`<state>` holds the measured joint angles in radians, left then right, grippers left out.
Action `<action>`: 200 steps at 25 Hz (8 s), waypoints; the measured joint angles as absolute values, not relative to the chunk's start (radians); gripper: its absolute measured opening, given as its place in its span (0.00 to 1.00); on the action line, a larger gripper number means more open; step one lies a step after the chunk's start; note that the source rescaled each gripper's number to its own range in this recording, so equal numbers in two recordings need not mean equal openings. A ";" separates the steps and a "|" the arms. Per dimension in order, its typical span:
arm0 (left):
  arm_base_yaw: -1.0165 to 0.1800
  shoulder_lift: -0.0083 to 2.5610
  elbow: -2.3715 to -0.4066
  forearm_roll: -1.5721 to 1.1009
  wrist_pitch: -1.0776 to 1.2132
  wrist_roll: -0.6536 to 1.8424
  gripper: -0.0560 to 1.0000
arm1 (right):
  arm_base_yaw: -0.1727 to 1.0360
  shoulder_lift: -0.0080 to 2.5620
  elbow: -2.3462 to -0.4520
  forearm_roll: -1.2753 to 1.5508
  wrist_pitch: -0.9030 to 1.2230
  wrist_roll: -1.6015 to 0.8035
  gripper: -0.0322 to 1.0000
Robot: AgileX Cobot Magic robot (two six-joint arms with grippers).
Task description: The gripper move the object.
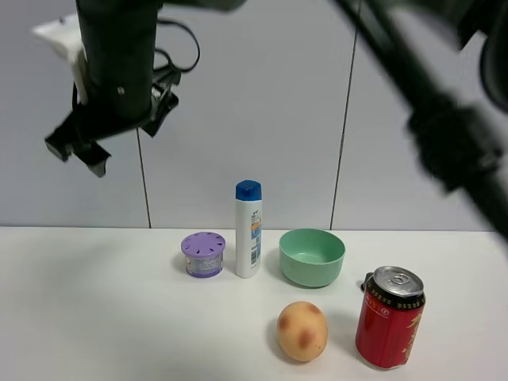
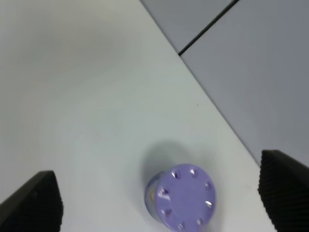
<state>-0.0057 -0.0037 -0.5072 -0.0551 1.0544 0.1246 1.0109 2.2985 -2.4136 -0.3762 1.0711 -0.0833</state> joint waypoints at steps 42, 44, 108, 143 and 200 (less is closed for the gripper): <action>-0.006 -0.004 -0.507 -0.055 1.054 0.125 1.00 | 0.794 0.591 -0.852 -0.479 1.216 0.634 0.34; -0.006 -0.004 -0.507 -0.055 1.054 0.125 1.00 | 0.773 0.522 -0.793 -0.420 1.218 0.635 0.34; -0.006 -0.004 -0.507 -0.055 1.054 0.125 1.00 | 0.003 -0.002 -0.491 0.134 1.061 -0.037 0.27; -0.006 -0.004 -0.507 -0.055 1.054 0.125 1.00 | 0.003 -0.002 -0.491 0.134 1.061 -0.037 0.25; -0.006 -0.004 -0.507 -0.055 1.054 0.125 1.00 | 0.003 -0.002 -0.491 0.134 1.061 -0.037 0.25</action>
